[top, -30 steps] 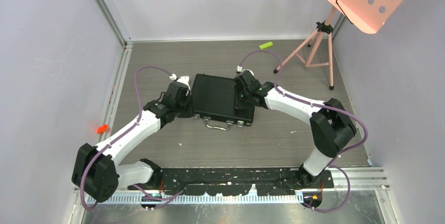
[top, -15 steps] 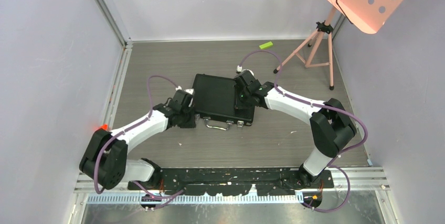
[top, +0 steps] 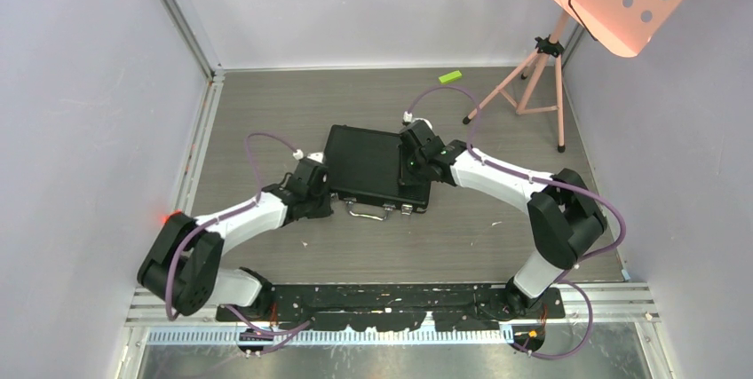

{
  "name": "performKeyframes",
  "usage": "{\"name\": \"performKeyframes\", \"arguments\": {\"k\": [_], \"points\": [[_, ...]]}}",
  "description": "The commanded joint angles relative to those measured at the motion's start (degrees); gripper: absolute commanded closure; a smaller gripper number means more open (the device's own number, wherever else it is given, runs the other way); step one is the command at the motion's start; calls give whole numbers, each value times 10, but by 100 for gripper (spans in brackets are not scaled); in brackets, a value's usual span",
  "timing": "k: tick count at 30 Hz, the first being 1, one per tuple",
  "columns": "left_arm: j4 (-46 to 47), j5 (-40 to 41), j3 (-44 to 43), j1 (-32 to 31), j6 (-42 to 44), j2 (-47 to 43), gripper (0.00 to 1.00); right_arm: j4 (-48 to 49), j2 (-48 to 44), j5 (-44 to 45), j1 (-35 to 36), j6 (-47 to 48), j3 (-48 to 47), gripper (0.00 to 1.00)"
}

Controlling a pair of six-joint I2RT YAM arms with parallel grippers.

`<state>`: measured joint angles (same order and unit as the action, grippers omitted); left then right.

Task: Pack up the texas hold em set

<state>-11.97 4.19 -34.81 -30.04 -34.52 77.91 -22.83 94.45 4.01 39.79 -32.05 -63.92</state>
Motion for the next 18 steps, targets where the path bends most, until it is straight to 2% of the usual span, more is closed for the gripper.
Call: {"name": "performKeyframes", "arguments": {"k": [1,7,14,18], "points": [[-70,35,-12,1,5,-85,100,-76,-4,22,2,1,35,83],[-150,43,-81,2,27,-174,100,-76,-2,17,3,1,28,83],[-185,29,-188,3,75,-107,100,-76,-7,13,3,-2,28,83],[-155,13,-166,4,65,-82,100,-76,-13,13,2,-5,34,83]]}}
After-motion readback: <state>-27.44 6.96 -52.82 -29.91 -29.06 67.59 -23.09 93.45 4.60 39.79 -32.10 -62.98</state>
